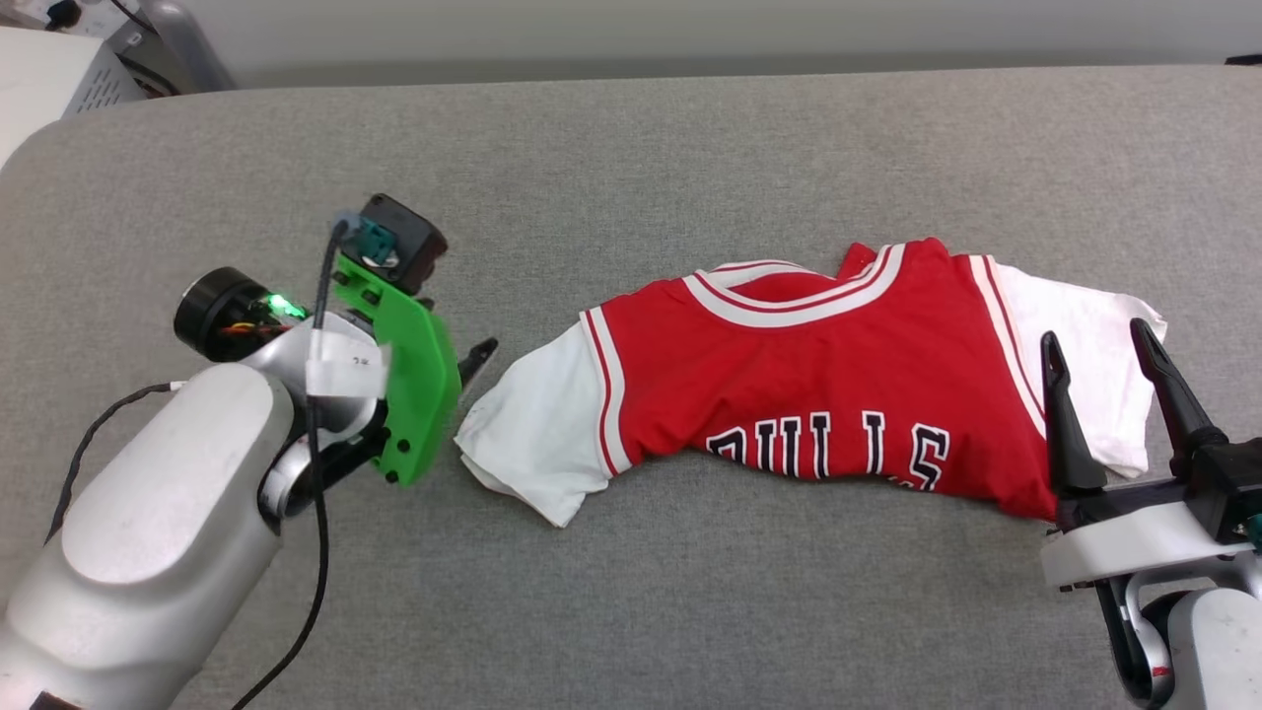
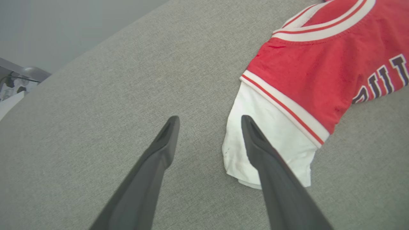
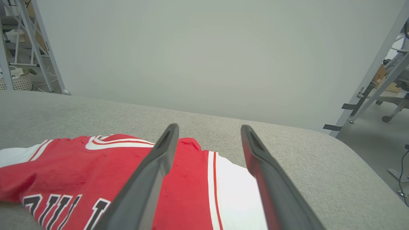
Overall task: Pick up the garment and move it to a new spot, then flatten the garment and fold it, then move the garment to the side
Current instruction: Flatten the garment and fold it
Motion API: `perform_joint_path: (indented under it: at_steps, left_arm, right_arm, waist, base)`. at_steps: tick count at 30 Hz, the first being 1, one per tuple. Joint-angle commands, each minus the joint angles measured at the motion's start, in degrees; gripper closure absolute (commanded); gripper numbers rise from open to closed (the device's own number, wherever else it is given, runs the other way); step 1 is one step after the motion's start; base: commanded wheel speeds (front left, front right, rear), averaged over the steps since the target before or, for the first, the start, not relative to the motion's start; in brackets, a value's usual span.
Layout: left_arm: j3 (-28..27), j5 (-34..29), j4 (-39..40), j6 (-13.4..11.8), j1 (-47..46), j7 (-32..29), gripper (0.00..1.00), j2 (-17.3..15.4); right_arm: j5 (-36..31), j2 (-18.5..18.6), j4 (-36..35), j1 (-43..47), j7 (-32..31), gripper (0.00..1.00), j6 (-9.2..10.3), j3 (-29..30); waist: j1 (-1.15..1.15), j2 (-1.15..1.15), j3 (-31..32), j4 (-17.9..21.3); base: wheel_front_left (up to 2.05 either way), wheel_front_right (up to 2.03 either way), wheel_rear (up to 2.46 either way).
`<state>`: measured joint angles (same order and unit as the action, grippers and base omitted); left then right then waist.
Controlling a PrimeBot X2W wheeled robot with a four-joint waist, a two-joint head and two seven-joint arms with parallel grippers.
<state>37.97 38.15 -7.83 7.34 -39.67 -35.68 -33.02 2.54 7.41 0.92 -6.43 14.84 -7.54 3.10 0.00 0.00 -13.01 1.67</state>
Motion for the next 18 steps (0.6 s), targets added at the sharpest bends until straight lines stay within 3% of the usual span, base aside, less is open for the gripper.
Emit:
perform_joint_path:
  at_steps: [1,8,18]
  left_arm:
    - [1.83,1.1,0.08,0.14,-1.65,-1.52,0.0,-0.82]
    - [11.17,5.28,-3.67,0.14,-3.79,-6.26,0.0,-3.13]
    - [21.22,8.32,-12.13,0.14,-5.3,-5.13,0.0,-3.19]
  right_arm:
    - [-0.42,0.23,0.0,-1.21,0.16,0.0,0.05,-0.32]
    - [-1.03,0.09,-0.18,-3.2,0.16,0.0,0.05,-1.26]
    - [-1.2,0.0,0.28,-4.62,0.16,0.0,0.05,-1.85]
  waist:
    - [0.0,0.0,-1.22,1.0]
    - [0.0,0.0,-4.34,3.19]
    - [0.0,0.0,-6.49,4.64]
  base:
    - [0.0,0.0,0.0]
    - [0.0,0.0,0.0]
    - [0.0,0.0,0.0]
